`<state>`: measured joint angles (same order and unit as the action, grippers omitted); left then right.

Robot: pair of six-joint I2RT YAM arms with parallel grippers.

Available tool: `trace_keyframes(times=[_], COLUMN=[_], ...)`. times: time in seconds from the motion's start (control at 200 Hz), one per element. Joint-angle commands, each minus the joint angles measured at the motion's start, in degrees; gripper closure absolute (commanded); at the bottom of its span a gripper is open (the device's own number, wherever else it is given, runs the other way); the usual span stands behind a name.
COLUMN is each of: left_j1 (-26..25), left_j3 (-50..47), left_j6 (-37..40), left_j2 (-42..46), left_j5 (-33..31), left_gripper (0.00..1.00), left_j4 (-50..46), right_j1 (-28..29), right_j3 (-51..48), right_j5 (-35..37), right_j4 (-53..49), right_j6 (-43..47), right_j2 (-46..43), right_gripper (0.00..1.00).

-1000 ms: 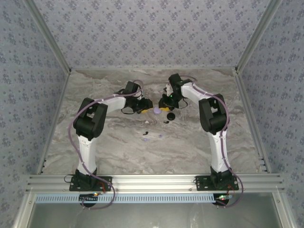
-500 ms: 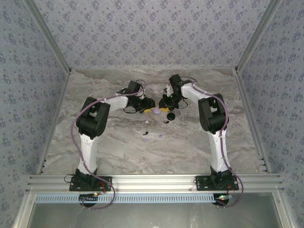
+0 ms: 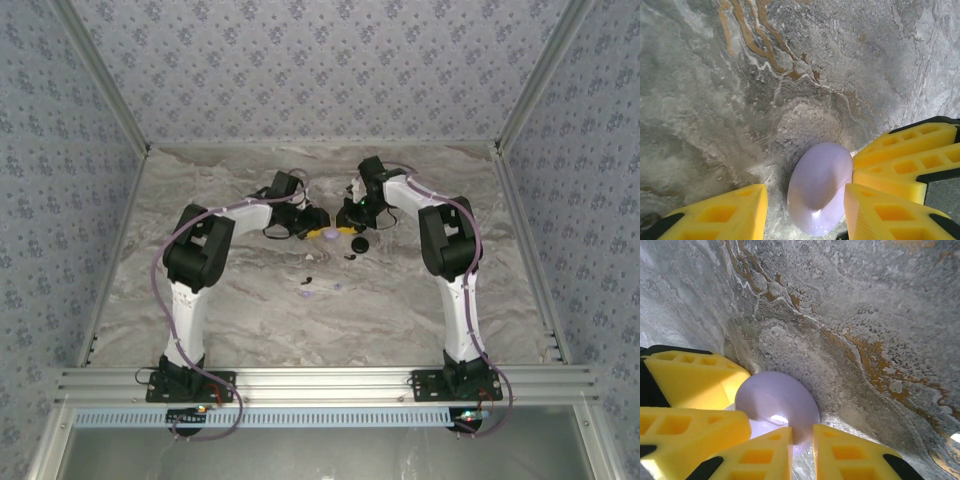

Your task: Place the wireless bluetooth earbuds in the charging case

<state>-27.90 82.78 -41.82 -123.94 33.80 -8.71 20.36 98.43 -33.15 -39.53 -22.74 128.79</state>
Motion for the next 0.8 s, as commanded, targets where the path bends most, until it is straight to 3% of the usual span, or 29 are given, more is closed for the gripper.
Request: trace_keyframes(times=[0.0,0.305,0.475,0.635,0.795], left_j1=[-1.6,-1.7,-1.6,-1.3,-0.4], left_j3=[0.4,0.2,-1.7,-4.3,-7.1], left_j6=[-1.5,-3.3,-5.3,-6.9,-7.6], left_j2=[-1.9,-2.5,-1.7,0.2,3.2], left_j5=[2.1,2.4,2.3,1.0,0.3], left_gripper=[0.57,0.61,0.68,0.77,0.80], left_j4=[0.2,2.1,5.5,8.6,11.9], right_j1=[-0.3,-0.3,-0.3,-0.4,-0.8], right_j3=[-0.9,-1.0,-1.2,-2.1,-5.1], right_j5=[-0.8,-1.4,-1.4,-1.0,0.1], right_j4=[-0.7,-0.8,-0.7,-0.3,2.1], right_j6=[-0.7,-0.5,-0.6,-0.7,-1.1], right_j2=[2.1,2.1,1.4,-0.6,-5.3], right_gripper=[0.82,0.81,0.79,0.72,0.60])
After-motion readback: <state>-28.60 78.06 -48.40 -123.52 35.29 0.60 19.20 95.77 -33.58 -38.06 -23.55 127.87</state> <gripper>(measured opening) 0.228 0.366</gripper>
